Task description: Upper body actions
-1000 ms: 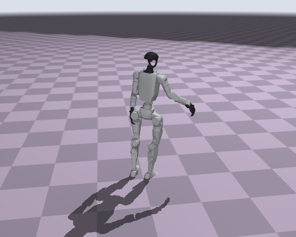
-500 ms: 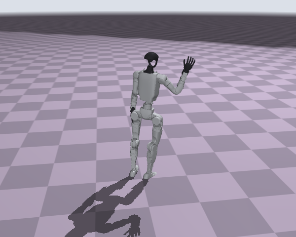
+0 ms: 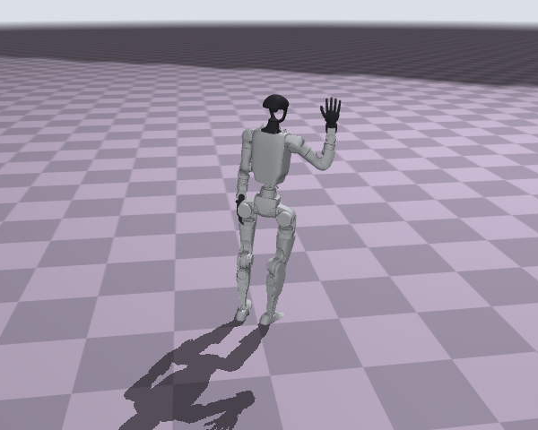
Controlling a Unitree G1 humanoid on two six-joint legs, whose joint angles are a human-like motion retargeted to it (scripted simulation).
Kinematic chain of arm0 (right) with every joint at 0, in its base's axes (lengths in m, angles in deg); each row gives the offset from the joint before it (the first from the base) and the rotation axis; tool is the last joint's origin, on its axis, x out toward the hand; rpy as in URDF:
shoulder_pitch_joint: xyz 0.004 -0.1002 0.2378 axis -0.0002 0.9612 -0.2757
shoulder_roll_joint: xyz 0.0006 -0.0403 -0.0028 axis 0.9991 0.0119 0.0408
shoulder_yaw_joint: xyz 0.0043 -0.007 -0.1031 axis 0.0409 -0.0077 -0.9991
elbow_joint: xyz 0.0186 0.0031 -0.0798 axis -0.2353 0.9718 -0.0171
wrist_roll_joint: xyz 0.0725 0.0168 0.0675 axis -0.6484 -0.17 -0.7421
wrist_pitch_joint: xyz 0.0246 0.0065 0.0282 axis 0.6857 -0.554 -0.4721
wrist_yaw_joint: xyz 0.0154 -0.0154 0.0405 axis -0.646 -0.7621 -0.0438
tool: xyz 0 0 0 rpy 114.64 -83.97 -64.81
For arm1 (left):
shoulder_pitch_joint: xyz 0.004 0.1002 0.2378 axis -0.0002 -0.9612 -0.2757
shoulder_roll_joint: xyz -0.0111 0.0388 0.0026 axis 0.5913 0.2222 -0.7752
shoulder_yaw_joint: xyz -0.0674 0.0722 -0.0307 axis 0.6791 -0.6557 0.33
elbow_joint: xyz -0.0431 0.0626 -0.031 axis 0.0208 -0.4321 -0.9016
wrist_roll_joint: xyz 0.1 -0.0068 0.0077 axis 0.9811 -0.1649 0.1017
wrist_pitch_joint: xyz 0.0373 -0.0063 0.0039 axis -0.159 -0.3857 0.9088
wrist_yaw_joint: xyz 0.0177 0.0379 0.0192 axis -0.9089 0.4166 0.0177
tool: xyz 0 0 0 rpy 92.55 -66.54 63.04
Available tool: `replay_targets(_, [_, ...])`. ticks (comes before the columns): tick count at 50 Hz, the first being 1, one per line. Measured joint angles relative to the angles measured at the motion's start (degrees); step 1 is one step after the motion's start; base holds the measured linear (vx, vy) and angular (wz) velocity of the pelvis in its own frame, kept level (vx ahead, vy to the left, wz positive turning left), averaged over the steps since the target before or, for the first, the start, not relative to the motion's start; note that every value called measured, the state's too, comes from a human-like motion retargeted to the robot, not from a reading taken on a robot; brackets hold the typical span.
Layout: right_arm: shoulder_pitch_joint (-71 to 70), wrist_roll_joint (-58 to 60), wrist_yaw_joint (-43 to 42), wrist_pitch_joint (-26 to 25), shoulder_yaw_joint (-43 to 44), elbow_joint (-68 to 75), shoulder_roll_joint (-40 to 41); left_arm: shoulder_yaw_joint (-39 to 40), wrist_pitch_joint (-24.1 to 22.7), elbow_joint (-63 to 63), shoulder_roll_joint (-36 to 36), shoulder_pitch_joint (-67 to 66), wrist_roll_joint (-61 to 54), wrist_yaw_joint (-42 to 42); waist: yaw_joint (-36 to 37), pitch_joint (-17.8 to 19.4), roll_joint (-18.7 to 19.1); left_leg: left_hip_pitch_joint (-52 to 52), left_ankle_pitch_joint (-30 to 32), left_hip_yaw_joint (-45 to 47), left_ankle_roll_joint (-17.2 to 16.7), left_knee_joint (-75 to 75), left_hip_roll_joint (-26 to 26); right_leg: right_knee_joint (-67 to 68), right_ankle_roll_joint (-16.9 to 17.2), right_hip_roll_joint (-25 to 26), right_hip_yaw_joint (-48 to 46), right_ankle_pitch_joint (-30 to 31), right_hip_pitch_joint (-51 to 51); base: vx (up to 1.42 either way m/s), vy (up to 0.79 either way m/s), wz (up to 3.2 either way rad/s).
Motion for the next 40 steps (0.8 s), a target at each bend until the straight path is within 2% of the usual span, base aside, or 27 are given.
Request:
replay_targets(6, [-1.98,-9.27,1.62,-6.82,3.05,6.59,7.65,0.09,0.14,-0.46,0.01,-0.02,-0.11,0.07,0.13,-0.28,-0.16,-0.03,0.04,-0.17,0.03,0.0,-0.17,-0.02,-0.02,-0.12,-0.16,-0.05,0.06,0.0,0.0,0.0])
replay_targets(10, [-3.84,-18.29,2.16,-7.89,3.63,7.61,11.58,0.18,0.03,-0.62,-0.04,-0.04,-0.21,0.12,0.34,-0.32,-0.39,0.12,0.05,-0.14,-0.02,-0.02,-0.26,-0.02,-0.06,-0.19,-0.18,-0.05,0.16,0.0,0.0,0.0])
replay_targets(14, [-4.38,-19.98,2.18,-5.41,2.91,6.47,11.6,0.3,0.04,-0.86,-0.11,0.0,-0.43,0.25,0.49,-0.33,-0.48,0.29,0.03,-0.03,-0.03,-0.08,-0.25,-0.01,-0.1,-0.17,-0.08,-0.03,0.21,0.0,0.0,0.0])
replay_targets(20, [-3.54,-6.22,1.02,-0.17,-0.8,1.4,5.6,-0.02,0.01,-0.9,-0.2,-0.03,-0.06,0.32,0.41,-0.21,-0.41,0.51,-0.01,0.15,-0.05,-0.12,-0.15,0.01,-0.18,-0.04,0.12,0.0,0.28,0.0,0.0,0.0])
replay_targets(25, [-4.24,4.43,-0.09,11.1,-5.86,-3.48,0.33,-0.29,-0.04,-0.79,-0.33,0.1,-0.14,0.23,0.47,-0.13,-0.28,0.53,0.01,0.31,-0.06,-0.15,-0.09,0.02,-0.23,0.0,0.31,0.07,0.21,0.0,0.0,0.0])
replay_targets(27, [-4.57,6.75,0.54,13.19,-7.39,-5.1,-1.34,-0.3,-0.09,-0.65,-0.41,0.21,-0.25,0.03,0.39,-0.14,-0.24,0.46,0.04,0.27,-0.06,-0.14,-0.1,0.04,-0.23,-0.03,0.26,0.08,0.16,0.0,0.0,0.0])
replay_targets(30, [-4.63,9.81,2.12,12.09,-7.85,-7.34,-2.87,-0.26,-0.24,-0.3,-0.61,0.51,-0.25,-0.46,0.37,0.0,-0.23,0.39,0.1,0.13,-0.02,-0.13,-0.19,0.07,-0.23,-0.12,0.13,0.09,0.14,0.0,0.0,0.0])
replay_targets(34, [-3.23,11.45,0.96,7.99,-5.03,-8.63,-2.41,-0.28,-0.49,0.18,-0.91,0.94,-0.25,-0.85,0.75,0.2,-0.29,0.2,0.2,-0.08,0.01,-0.07,-0.36,0.03,-0.23,-0.27,-0.1,0.08,0.15,0.0,0.0,0.0])
replay_targets(40, [-1.78,2.63,2.58,2.77,-0.58,-2.9,1.88,-0.37,-0.57,0.05,-1.15,0.9,-0.46,-0.69,0.96,0.08,-0.34,-0.09,0.3,-0.51,0.07,0.05,-0.59,-0.07,-0.19,-0.44,-0.58,-0.04,0.3,0.0,0.0,0.0])
